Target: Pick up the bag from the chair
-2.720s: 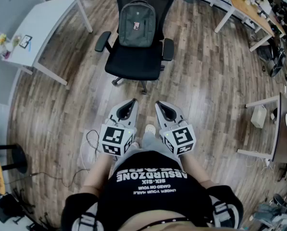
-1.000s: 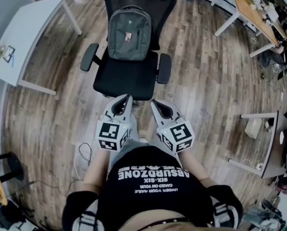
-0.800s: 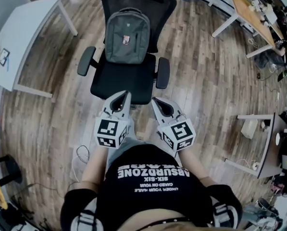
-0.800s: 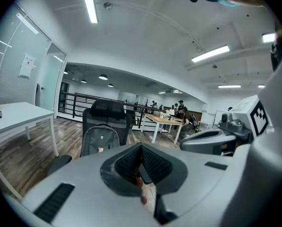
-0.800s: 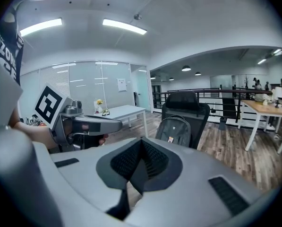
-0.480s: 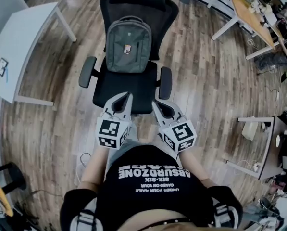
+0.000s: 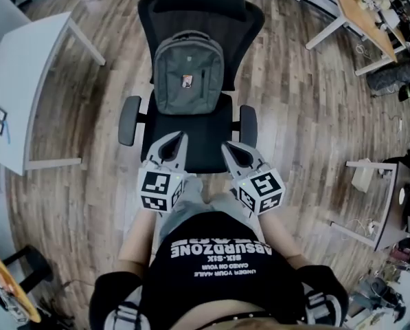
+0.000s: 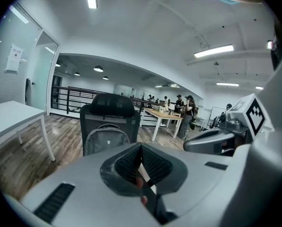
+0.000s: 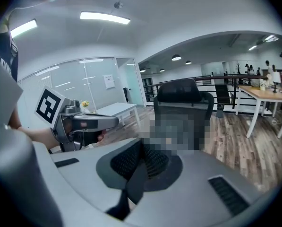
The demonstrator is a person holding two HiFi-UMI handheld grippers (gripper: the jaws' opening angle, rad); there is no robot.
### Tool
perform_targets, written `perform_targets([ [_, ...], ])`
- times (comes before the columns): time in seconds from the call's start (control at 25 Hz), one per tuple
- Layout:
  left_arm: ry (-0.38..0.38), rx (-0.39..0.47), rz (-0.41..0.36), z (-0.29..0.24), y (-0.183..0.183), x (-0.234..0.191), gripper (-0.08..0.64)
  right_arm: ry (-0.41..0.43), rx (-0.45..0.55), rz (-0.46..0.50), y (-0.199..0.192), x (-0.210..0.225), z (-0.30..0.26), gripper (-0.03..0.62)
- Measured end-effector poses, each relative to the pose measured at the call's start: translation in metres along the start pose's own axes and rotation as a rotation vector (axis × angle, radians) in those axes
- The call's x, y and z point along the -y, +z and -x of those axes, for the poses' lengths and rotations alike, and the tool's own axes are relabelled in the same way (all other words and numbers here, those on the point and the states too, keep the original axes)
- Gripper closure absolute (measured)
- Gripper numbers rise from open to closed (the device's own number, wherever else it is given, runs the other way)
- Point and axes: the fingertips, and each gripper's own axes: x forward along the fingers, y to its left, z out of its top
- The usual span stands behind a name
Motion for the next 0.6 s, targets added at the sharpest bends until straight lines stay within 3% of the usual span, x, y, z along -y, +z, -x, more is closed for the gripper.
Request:
perform_targets([
  [0.2,-0.015,-0.032,0.025,-0.022,-0.003,-0.029,0.545,-0.017,-0.031,-0.073,-0.002,0.020,-0.034,0.576],
  [0.6,-0.040,-0.059,0.031,-0.053,-0.001,-0.058,0.543,-0.056,-0.050,-0.106,0.010,0.041,-0.058,0.576],
])
